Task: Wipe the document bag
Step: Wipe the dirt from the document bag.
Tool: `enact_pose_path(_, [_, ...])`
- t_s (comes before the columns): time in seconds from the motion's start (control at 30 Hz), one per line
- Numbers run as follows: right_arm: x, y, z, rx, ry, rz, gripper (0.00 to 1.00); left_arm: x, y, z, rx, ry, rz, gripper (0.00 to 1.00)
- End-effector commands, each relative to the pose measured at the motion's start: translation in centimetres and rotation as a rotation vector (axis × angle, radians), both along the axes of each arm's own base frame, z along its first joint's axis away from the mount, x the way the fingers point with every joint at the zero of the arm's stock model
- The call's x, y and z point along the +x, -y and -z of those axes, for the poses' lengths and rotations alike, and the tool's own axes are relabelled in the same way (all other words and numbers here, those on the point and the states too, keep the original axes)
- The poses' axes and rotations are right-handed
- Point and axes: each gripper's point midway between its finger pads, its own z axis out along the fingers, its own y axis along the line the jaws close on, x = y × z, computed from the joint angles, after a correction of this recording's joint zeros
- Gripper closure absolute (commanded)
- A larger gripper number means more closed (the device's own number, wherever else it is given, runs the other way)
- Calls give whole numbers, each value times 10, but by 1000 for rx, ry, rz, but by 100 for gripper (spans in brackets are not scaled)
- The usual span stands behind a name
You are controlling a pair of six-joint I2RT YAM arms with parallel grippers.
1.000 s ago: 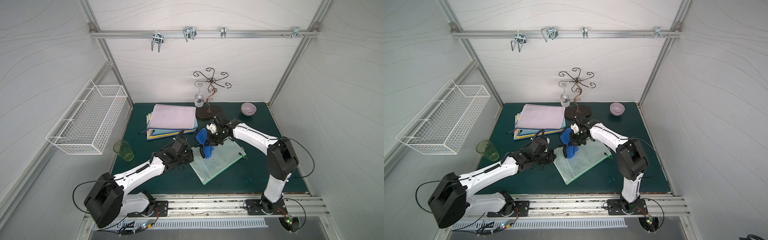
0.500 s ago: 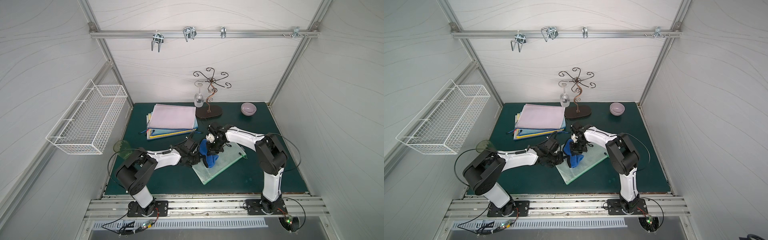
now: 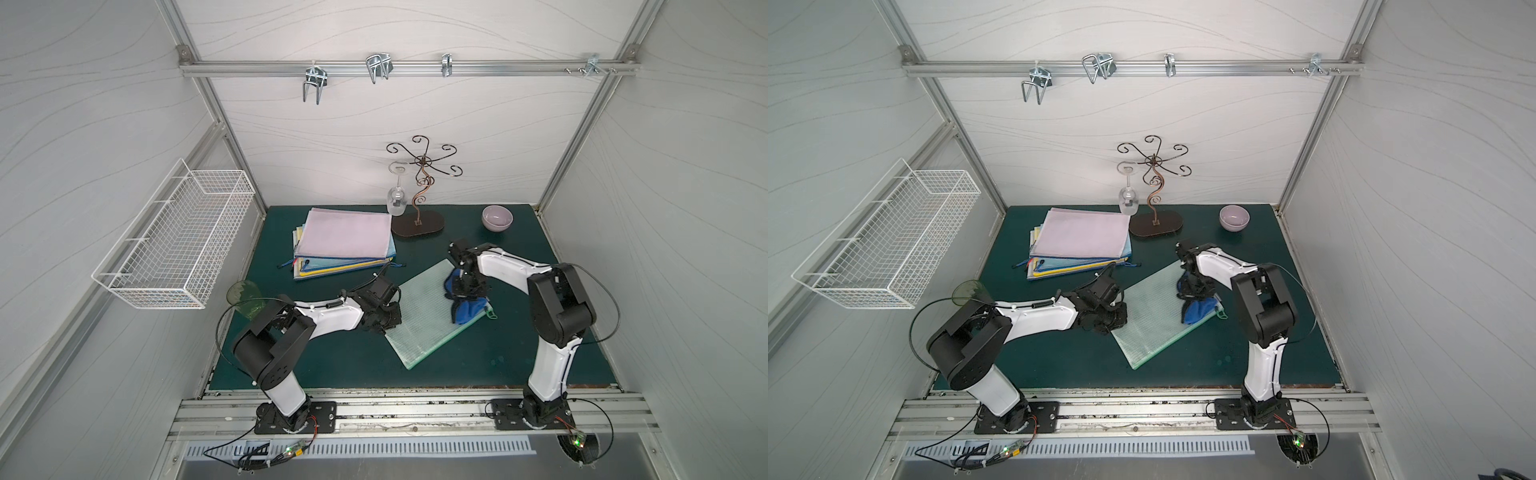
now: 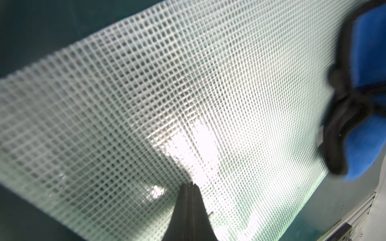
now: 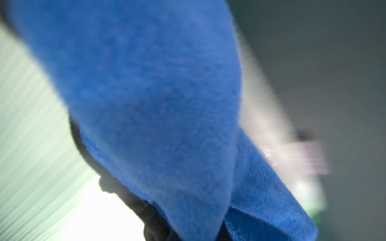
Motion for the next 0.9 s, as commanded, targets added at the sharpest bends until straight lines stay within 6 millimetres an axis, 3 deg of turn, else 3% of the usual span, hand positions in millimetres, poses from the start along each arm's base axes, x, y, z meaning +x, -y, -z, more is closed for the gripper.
enact_pose_path(0.0, [-3, 73, -28, -225, 60, 139, 100, -56, -67, 48, 257, -209, -42, 100])
enact_pose_path(0.13, [-8, 85, -53, -224, 144, 172, 100, -59, -82, 45, 265, -204, -69, 100])
enact_pose_path(0.3, [-54, 85, -65, -173, 127, 204, 100, -59, -102, 37, 297, -179, -106, 100])
enact_pose_path(0.53, [-124, 81, -41, -66, 1, 282, 100, -53, -110, 32, 284, -159, -131, 100])
enact_pose_path(0.7, [-151, 70, -16, 35, -77, 332, 100, -42, -102, 19, 259, -115, -107, 100])
enact_pose_path(0.77, [-154, 62, -12, 79, -103, 333, 92, -40, -99, 15, 249, -106, -98, 100])
enact_pose_path(0.87, [-157, 56, -15, 117, -101, 336, 63, -36, -95, 7, 222, -84, -94, 100])
